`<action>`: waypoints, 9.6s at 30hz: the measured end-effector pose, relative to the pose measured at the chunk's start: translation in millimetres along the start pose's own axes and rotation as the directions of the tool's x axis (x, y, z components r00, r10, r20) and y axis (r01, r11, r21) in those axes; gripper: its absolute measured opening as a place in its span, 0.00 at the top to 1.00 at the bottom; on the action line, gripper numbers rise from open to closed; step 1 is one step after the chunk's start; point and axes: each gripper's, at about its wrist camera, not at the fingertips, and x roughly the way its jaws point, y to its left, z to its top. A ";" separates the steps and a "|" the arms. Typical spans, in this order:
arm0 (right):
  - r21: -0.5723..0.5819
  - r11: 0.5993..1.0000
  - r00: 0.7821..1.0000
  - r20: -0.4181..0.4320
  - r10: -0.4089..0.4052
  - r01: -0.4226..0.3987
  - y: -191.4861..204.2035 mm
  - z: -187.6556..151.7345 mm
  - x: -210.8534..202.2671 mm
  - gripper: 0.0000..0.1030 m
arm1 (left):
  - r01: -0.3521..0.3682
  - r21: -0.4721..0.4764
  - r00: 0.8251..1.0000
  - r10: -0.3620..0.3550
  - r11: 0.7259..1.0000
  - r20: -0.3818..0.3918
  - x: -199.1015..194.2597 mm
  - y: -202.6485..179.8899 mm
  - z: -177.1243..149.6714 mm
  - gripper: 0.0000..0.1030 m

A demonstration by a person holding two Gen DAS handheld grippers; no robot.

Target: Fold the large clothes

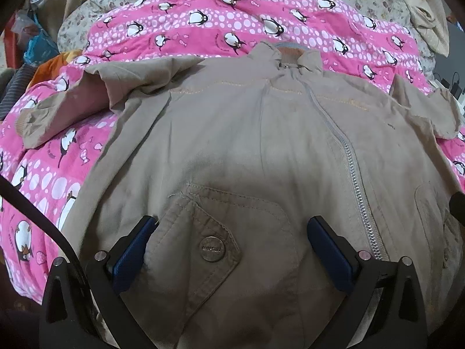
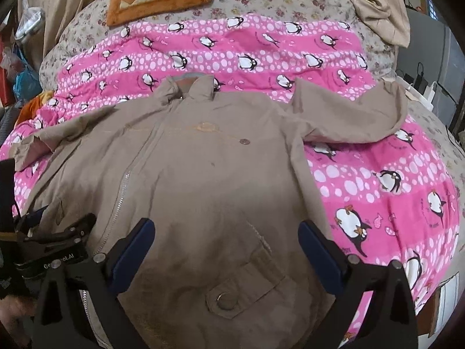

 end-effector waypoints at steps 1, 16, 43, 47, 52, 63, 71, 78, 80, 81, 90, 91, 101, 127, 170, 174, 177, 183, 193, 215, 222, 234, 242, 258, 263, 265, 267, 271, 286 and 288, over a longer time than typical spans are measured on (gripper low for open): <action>0.000 1.000 1.000 -0.004 -0.009 0.009 -0.8 -0.1 0.8 0.02 | -0.003 0.001 1.000 0.003 1.000 0.002 0.0 -0.2 -0.2 0.13; 0.028 0.999 0.999 -0.035 -0.036 0.037 -9.0 -0.6 7.5 0.02 | 0.008 -0.007 1.000 -0.008 1.000 0.000 0.6 -2.5 -1.0 0.13; 0.037 0.999 1.000 0.031 0.001 -0.002 -8.1 3.7 -5.1 0.02 | -0.076 -0.371 0.969 0.156 0.926 0.192 -62.8 226.5 94.8 0.17; 0.013 1.000 1.000 0.017 0.015 -0.015 -4.5 2.2 -3.1 0.02 | -0.188 -0.465 0.945 0.288 0.865 0.153 -37.8 314.1 80.4 0.25; 0.015 1.000 1.000 -0.005 0.007 -0.007 -6.8 0.1 2.4 0.02 | -0.123 -0.538 0.988 0.156 0.834 0.017 22.3 369.1 67.9 0.38; 0.026 1.000 1.000 -0.020 -0.007 0.008 -11.1 -1.0 6.3 0.02 | -0.223 -0.572 0.920 0.364 0.789 0.143 -39.5 378.5 126.9 1.00; 0.072 0.997 1.000 -0.005 -0.025 0.025 -42.2 -2.8 -4.9 0.02 | -0.261 -0.447 0.864 0.414 0.855 0.286 -99.0 342.2 180.3 1.00; 0.124 0.989 0.996 -0.024 -0.083 0.085 -69.3 -8.8 -8.0 0.02 | 0.063 -0.226 0.968 -0.005 0.972 0.251 -30.3 136.8 184.4 1.00; 0.129 0.987 0.995 -0.018 -0.094 0.095 -74.0 -9.9 -10.6 0.02 | 0.145 -0.161 0.969 -0.107 0.976 0.224 -13.6 61.5 177.1 1.00; 0.131 0.986 0.995 -0.018 -0.100 0.102 -76.2 -10.7 -11.3 0.02 | 0.175 -0.135 0.966 -0.143 0.975 0.216 -10.1 31.6 175.0 1.00; 0.177 0.976 0.991 -0.034 -0.126 0.130 -102.3 -17.6 -14.4 0.02 | 0.369 0.141 0.924 -0.379 0.919 0.048 20.4 -157.2 145.6 0.83; 0.182 0.974 0.991 -0.039 -0.127 0.132 -104.3 -17.9 -13.8 0.02 | 0.387 0.153 0.920 -0.392 0.909 0.000 27.4 -161.2 138.9 0.77; 0.193 0.973 0.991 0.013 -0.132 0.127 -91.5 -8.5 -18.3 0.02 | 0.562 0.093 0.827 -0.556 0.822 -0.078 -2.6 -96.8 119.8 0.73; 0.028 0.996 0.994 0.068 0.085 -0.087 -13.1 127.4 102.7 0.56 | 0.055 -0.250 0.996 -0.036 0.967 0.080 23.6 96.7 157.9 0.85; 0.365 0.853 0.901 0.075 -0.427 0.374 -351.9 202.6 93.0 0.89 | 0.093 -0.299 0.994 -0.108 0.950 -0.035 45.8 91.8 162.3 0.57; 0.365 0.839 0.822 0.259 -0.508 0.404 -311.1 206.4 22.3 0.90 | 0.091 -0.302 0.994 -0.104 0.949 -0.027 39.1 95.6 160.9 0.57; 0.319 0.891 0.826 0.365 -0.430 0.324 -264.1 205.3 -13.9 0.90 | 0.083 -0.292 0.996 -0.089 0.953 -0.005 30.0 98.0 159.3 0.57; 0.095 0.994 0.934 0.349 -0.080 0.049 -120.8 187.6 22.9 0.90 | 0.068 -0.322 0.997 -0.053 0.944 0.056 12.4 112.0 160.9 0.57; -0.135 0.967 0.969 0.092 0.229 -0.215 114.3 122.5 140.1 0.90 | 0.081 -0.405 0.995 -0.051 0.911 0.084 7.3 151.0 163.1 0.57; -0.181 0.964 0.974 -0.154 0.168 -0.195 30.6 12.6 78.3 0.12 | 0.422 0.061 0.893 -0.426 0.905 0.141 26.6 25.4 190.3 0.57; -0.208 0.961 0.977 -0.140 0.158 -0.185 33.4 9.9 85.0 0.07 | 0.562 0.068 0.826 -0.564 0.824 0.010 47.9 -4.1 184.5 0.89; -0.193 0.968 0.979 -0.152 0.133 -0.162 48.1 7.6 95.7 0.04 | 0.487 -0.090 0.853 -0.450 0.869 0.265 -23.6 101.4 187.0 1.00; -0.193 0.968 0.979 -0.153 0.133 -0.162 48.5 8.8 96.4 0.04 | 0.329 -0.250 0.940 -0.289 0.911 0.183 6.2 159.6 173.5 1.00; -0.066 0.992 0.976 0.182 0.121 -0.111 -3.9 90.5 72.0 0.84 | 0.165 -0.131 0.960 -0.129 0.978 0.248 -22.6 120.7 165.1 0.97; 0.021 0.999 0.994 -0.105 0.034 -0.032 -33.5 95.2 159.2 0.89 | -0.033 -0.131 0.996 0.021 0.991 -0.092 56.1 113.4 142.0 0.98; 0.073 0.996 0.991 -0.113 0.068 -0.060 -41.8 96.3 161.0 0.90 | -0.028 -0.165 0.997 0.016 0.986 -0.069 53.2 119.2 141.6 0.98; 0.050 0.999 0.998 -0.052 0.023 -0.020 -38.7 105.5 146.1 0.90 | -0.040 -0.171 0.998 0.032 0.984 -0.049 44.9 118.7 143.6 0.98; 0.059 0.998 0.986 0.167 0.006 -0.016 -32.3 135.7 117.2 0.90 | -0.019 -0.187 0.991 0.044 0.982 0.128 14.1 110.4 155.8 0.98; 0.011 1.000 0.991 -0.131 0.020 -0.018 -39.6 165.7 245.9 0.90 | -0.011 -0.174 0.999 0.005 0.985 -0.036 63.9 95.7 150.7 0.89; 0.047 0.997 0.989 -0.132 0.063 -0.057 -47.0 164.7 249.5 0.90 | 0.003 -0.168 1.000 -0.008 0.986 -0.027 65.7 94.2 150.3 0.83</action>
